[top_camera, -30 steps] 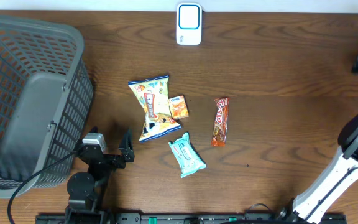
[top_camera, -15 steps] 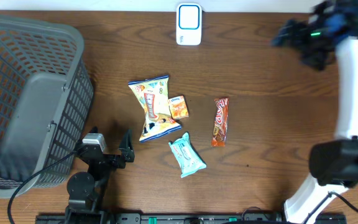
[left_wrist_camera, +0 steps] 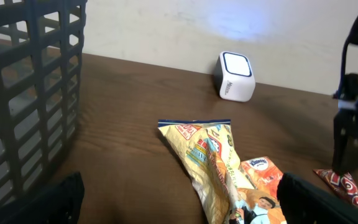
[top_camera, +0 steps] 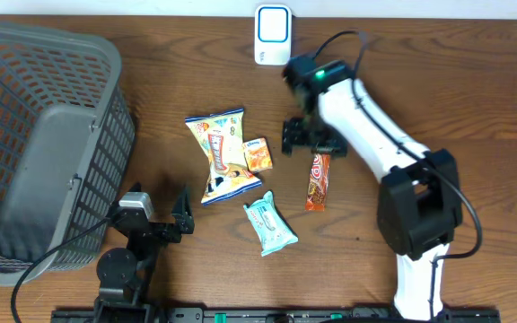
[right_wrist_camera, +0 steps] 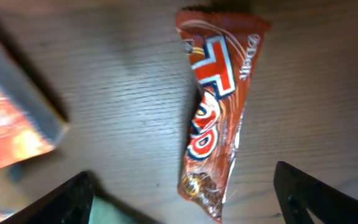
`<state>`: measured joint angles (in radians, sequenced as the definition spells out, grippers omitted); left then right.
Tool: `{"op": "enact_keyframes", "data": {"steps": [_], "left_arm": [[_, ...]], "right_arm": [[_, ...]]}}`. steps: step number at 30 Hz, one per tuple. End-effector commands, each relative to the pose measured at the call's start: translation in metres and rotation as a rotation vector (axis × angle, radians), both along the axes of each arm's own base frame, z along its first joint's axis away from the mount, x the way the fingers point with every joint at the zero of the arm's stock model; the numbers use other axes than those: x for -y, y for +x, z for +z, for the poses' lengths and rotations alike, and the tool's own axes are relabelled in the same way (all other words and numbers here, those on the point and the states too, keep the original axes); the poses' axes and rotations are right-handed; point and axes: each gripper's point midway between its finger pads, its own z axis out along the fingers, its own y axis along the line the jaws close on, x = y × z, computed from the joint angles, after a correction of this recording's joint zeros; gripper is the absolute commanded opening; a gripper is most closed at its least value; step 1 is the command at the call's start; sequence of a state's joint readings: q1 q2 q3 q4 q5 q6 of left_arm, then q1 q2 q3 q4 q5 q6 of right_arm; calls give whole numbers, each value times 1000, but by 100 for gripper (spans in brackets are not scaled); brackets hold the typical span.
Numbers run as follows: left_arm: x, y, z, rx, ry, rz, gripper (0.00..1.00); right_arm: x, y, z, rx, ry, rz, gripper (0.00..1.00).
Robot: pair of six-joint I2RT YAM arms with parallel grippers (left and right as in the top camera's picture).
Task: Scan the item barcode
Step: 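Grasp the red Top bar with the right gripper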
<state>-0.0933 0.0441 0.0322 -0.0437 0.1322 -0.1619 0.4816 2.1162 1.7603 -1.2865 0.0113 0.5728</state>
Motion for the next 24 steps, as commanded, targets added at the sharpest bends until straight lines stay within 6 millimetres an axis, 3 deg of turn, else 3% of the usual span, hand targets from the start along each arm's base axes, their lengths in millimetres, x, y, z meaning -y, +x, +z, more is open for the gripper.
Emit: {"op": "enact_keyframes", "data": {"steps": [1, 8, 16, 18, 20, 24], "left_arm": [[0, 0, -17, -44, -13, 0, 98], [0, 0, -17, -44, -13, 0, 98], [0, 0, -17, -44, -13, 0, 98], [0, 0, -17, -44, -13, 0, 98], [0, 0, -17, -44, -13, 0, 98], [0, 0, -17, -44, -13, 0, 98]], "right_arm": [[19, -1, -10, 44, -154, -24, 86], [24, -7, -35, 51, -177, -36, 65], [35, -13, -64, 60, -212, -28, 32], [35, -13, -65, 57, -210, -3, 21], [31, -11, -65, 60, -194, 33, 1], [14, -8, -60, 32, -80, 132, 1]]}}
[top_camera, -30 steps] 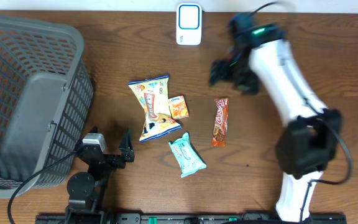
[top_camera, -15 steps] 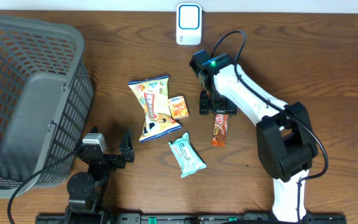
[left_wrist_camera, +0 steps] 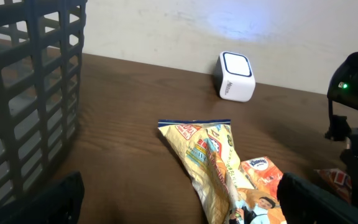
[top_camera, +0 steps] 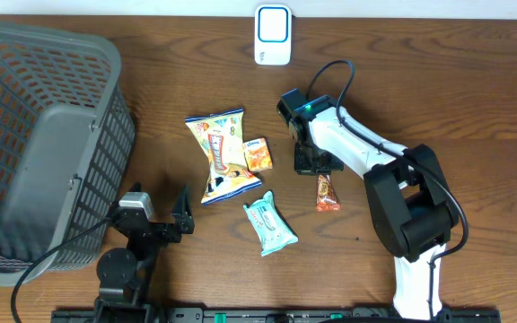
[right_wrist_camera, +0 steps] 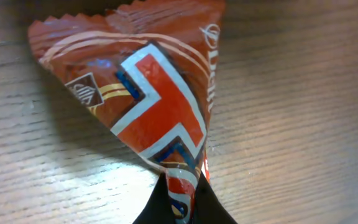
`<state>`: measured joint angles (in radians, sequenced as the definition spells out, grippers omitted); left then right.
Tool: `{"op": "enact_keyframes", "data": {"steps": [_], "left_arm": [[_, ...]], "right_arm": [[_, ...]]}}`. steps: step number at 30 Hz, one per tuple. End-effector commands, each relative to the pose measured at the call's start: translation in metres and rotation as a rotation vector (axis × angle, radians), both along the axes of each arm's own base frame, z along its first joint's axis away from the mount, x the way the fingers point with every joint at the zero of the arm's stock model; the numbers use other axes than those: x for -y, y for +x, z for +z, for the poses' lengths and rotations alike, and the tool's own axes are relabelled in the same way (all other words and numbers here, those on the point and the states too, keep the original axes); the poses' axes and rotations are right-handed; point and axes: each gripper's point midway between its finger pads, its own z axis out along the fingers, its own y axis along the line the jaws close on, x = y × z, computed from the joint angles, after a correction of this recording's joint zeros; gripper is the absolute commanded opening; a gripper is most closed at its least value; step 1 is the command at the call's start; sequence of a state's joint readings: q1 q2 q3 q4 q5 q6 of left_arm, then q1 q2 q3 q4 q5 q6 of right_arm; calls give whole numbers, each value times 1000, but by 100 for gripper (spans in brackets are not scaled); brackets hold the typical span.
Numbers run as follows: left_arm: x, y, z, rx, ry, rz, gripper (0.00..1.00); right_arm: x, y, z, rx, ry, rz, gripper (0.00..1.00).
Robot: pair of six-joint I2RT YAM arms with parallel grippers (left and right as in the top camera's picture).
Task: Scan the item barcode
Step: 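Grasp the red Top bar with the right gripper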
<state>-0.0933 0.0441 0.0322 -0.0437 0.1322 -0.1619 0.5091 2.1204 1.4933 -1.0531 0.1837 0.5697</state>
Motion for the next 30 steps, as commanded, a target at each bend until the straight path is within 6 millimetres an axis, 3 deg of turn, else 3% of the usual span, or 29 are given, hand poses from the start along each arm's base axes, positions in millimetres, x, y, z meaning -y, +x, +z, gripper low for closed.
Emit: {"op": "enact_keyframes", "data": {"steps": [1, 6, 9, 14, 19, 24, 30], "left_arm": [[0, 0, -17, -44, -13, 0, 98], [0, 0, -17, -44, -13, 0, 98], [0, 0, -17, -44, -13, 0, 98], [0, 0, -17, -44, -13, 0, 98], [0, 0, -17, -44, -13, 0, 98], [0, 0, -17, -44, -13, 0, 98], [0, 0, -17, -44, -13, 0, 98]], "right_arm": [[-23, 4, 6, -46, 145, 123, 1], [-73, 2, 30, -129, 567, 358, 1], [-92, -1, 49, -128, 817, 494, 1], [-98, 0, 80, -88, 1110, 556, 1], [-113, -11, 138, -33, 1505, 596, 1], [-118, -18, 162, -6, 1642, 598, 1], [-119, -24, 159, 79, 1632, 759, 1]]}}
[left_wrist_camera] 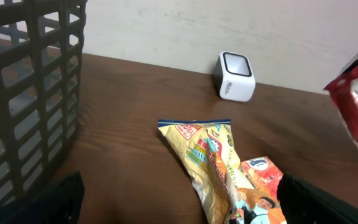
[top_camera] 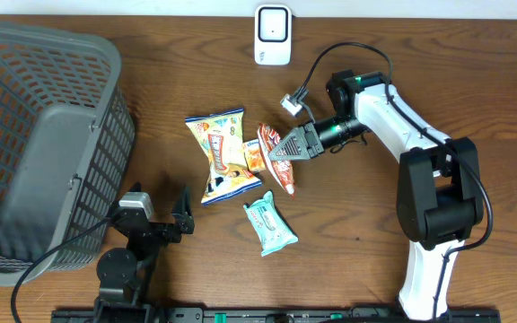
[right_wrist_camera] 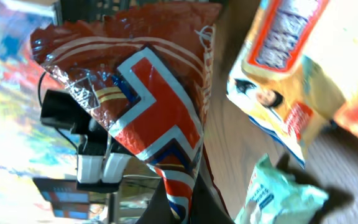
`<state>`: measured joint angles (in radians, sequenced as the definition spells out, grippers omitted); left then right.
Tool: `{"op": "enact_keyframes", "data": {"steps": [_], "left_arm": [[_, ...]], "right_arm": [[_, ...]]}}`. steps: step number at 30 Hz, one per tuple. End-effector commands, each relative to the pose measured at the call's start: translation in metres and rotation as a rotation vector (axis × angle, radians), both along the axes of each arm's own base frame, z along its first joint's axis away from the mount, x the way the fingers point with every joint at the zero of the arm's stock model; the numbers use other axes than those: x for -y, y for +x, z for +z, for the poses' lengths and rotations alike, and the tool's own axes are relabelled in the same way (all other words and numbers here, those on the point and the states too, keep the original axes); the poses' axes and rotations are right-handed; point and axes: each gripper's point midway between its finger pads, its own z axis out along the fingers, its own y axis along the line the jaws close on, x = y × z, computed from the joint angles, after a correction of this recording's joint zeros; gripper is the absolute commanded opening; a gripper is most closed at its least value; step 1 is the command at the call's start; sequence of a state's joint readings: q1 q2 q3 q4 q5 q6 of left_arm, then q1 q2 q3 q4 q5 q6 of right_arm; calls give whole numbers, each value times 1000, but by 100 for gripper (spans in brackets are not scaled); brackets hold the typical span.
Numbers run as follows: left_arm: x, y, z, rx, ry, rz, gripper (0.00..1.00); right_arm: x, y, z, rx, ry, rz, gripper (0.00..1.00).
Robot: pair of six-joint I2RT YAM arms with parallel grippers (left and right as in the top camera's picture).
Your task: Scan the item barcode
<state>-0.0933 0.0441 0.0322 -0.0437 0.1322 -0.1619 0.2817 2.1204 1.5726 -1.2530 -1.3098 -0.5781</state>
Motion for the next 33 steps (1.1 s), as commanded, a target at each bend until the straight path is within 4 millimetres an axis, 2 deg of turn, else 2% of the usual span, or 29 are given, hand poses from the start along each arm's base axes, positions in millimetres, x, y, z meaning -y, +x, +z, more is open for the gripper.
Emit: {"op": "enact_keyframes", "data": {"steps": [1, 5, 8, 11, 17, 19, 23, 29, 33], "left_arm": [[0, 0, -17, -44, -13, 0, 98], [0, 0, -17, -44, -13, 0, 98], [0, 0, -17, -44, -13, 0, 98], [0, 0, -17, -44, -13, 0, 98], [0, 0, -17, -44, -13, 0, 98], [0, 0, -17, -44, -13, 0, 98], [0, 0, -17, -44, -13, 0, 98], [0, 0, -17, -44, -13, 0, 98], [0, 0, -17, -44, -13, 0, 98]], "right_arm": [[-8, -2, 15, 144, 143, 34, 1], [-11, -9, 13, 272, 176, 86, 3], [-9, -18, -14, 348, 48, 184, 1], [-5, -29, -39, 340, -107, 264, 1], [-5, -50, -71, 379, -320, 416, 3], [-4, -51, -84, 396, -422, 448, 3], [0, -40, -110, 451, -633, 451, 4], [-6, -37, -116, 498, -653, 455, 4], [-6, -30, -116, 493, -662, 418, 14]]}}
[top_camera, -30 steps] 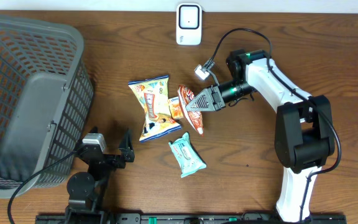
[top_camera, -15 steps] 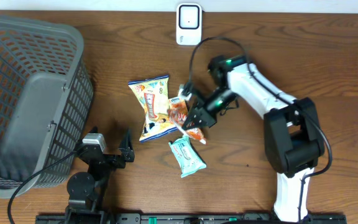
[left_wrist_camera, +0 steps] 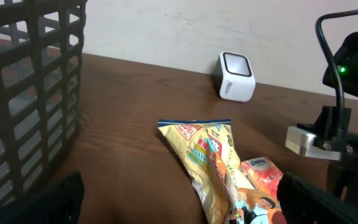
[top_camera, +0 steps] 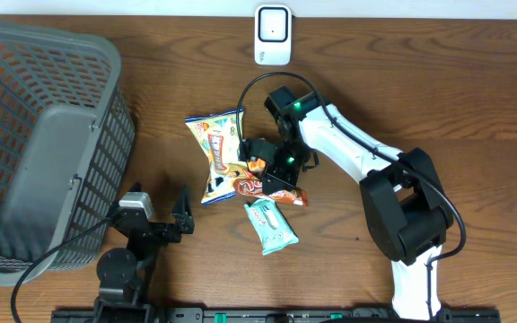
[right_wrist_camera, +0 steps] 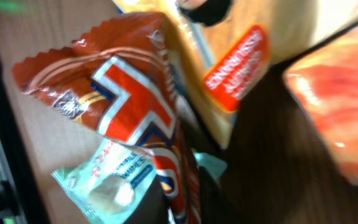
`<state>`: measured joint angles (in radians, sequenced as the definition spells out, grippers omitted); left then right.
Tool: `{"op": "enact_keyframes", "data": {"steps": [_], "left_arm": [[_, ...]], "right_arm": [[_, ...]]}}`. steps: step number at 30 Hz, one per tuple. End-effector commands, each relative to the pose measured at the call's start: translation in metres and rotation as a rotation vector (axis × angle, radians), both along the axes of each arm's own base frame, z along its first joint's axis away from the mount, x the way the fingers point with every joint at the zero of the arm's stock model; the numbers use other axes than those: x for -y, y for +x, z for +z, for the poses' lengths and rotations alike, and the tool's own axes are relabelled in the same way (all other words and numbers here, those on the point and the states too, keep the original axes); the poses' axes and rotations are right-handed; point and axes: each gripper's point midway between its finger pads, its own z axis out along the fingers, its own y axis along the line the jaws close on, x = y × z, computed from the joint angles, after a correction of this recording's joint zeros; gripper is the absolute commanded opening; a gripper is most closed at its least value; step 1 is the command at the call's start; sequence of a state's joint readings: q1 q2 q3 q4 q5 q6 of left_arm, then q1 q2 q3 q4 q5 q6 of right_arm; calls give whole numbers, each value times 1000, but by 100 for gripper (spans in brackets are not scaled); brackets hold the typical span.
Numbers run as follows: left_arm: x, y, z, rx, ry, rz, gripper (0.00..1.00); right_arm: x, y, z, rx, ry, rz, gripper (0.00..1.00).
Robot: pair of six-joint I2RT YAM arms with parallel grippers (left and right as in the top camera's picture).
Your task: Scan the item barcode
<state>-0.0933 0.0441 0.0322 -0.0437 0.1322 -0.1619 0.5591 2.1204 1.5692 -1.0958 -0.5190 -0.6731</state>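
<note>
My right gripper (top_camera: 279,176) is shut on the red-brown snack bar (top_camera: 273,189), holding it above the table between the yellow chips bag (top_camera: 217,153) and the teal wipes pack (top_camera: 269,224). The right wrist view shows the snack bar (right_wrist_camera: 135,102) pinched at its lower end in the right gripper (right_wrist_camera: 182,202). The white barcode scanner (top_camera: 273,34) stands at the far edge, and the scanner (left_wrist_camera: 235,76) faces forward in the left wrist view. My left gripper (top_camera: 163,223) rests open near the front edge, empty.
A grey basket (top_camera: 25,135) fills the left side. An orange tissue pack (left_wrist_camera: 263,173) lies beside the chips bag (left_wrist_camera: 213,163). In the right wrist view the wipes pack (right_wrist_camera: 101,180) lies under the bar and the orange pack (right_wrist_camera: 340,106) is at right.
The right arm has moved left and the wrist has turned. The snack bar, held out beside the orange pack before, now hangs lower, just above the wipes pack. The left arm is unchanged.
The right gripper first hovered open over the snack bar lying on the table right of the orange pack. Then it was shut on the bar's end at the table. Then it held the bar lifted toward the left, and now it holds it turned near the chips bag.
</note>
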Motion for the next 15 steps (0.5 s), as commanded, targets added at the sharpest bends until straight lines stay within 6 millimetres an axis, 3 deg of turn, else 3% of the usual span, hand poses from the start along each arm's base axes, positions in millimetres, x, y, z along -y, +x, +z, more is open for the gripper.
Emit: {"op": "enact_keyframes", "data": {"steps": [1, 8, 14, 15], "left_arm": [[0, 0, -17, -44, -13, 0, 98], [0, 0, -17, -44, -13, 0, 98], [0, 0, -17, -44, -13, 0, 98], [0, 0, -17, -44, -13, 0, 98]], "right_arm": [[5, 4, -8, -9, -37, -49, 15], [4, 23, -4, 6, -31, -152, 33], [2, 55, 24, 60, 5, -215, 50], [3, 59, 30, 70, 8, -220, 57]]}}
